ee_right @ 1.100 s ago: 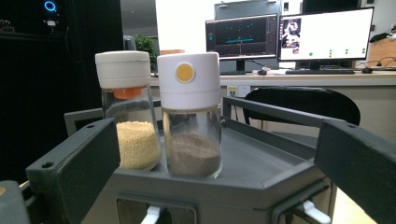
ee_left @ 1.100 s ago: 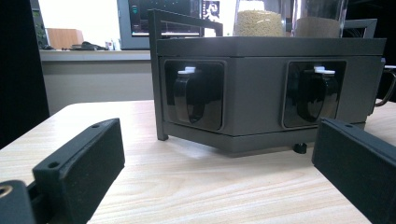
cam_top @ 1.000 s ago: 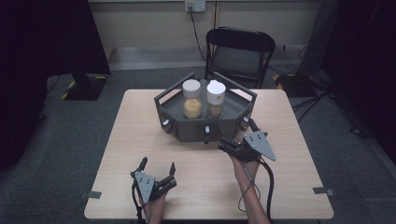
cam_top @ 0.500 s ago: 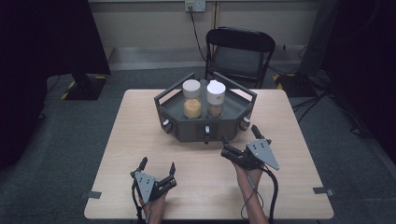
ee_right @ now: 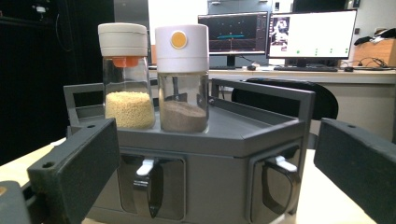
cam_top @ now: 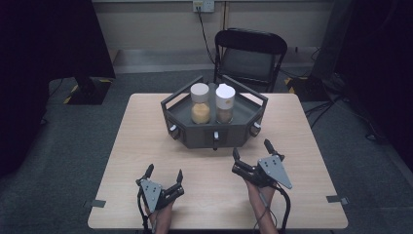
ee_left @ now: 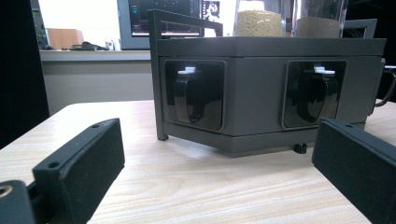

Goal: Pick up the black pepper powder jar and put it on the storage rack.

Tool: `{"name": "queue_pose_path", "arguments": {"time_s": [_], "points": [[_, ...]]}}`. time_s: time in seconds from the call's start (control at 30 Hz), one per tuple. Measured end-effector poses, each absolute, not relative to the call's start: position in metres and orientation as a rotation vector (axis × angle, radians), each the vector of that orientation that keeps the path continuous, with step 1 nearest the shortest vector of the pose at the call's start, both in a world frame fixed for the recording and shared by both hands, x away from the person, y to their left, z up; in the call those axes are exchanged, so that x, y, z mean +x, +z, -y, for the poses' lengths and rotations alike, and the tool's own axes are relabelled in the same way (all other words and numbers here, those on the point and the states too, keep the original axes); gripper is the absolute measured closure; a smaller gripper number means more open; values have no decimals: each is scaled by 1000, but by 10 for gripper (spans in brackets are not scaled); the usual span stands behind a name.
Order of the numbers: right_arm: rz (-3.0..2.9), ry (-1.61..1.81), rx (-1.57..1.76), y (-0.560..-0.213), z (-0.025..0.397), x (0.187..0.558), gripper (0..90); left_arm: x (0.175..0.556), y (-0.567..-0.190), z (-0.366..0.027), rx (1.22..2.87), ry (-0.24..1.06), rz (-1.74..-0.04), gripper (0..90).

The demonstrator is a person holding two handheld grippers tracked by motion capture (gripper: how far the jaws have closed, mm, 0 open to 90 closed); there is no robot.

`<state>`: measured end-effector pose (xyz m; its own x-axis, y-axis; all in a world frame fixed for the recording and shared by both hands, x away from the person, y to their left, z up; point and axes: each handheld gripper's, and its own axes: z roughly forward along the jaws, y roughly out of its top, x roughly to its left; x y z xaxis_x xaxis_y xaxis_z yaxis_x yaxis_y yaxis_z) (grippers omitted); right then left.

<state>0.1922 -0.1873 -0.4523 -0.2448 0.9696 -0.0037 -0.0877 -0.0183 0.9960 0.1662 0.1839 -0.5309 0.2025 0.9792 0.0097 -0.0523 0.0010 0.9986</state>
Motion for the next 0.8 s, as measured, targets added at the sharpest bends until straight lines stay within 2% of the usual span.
{"name": "queue_pose_path", "arguments": {"time_s": [0.8], "points": [[-1311, 1399, 1035, -473, 194, 167, 0, 166, -531, -184, 1264, 1085, -1018, 18]]}}
